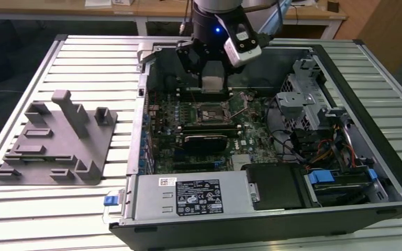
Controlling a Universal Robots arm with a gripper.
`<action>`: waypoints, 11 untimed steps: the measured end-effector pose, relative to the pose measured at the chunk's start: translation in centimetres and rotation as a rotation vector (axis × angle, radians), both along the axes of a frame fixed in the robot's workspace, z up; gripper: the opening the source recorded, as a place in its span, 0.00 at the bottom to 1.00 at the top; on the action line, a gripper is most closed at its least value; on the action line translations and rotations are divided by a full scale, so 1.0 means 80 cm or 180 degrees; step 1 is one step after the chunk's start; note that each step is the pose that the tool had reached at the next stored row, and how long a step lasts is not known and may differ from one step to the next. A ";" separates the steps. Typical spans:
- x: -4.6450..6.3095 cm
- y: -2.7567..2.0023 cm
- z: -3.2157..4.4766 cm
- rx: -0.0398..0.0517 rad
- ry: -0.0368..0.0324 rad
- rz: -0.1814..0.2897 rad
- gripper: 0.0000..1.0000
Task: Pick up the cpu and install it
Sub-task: 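Pick up the cpu and move it towards the insertion slot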
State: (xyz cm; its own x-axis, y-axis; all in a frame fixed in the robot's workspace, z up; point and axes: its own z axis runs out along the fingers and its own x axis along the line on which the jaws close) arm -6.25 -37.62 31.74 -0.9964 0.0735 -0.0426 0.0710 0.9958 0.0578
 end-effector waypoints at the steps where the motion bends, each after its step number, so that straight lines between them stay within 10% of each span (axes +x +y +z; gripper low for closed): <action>1: 0.003 0.0000 -0.0021 -0.0001 0.0002 0.0000 0.55; 11: 0.014 0.0002 -0.0216 -0.0013 0.0023 0.0002 0.55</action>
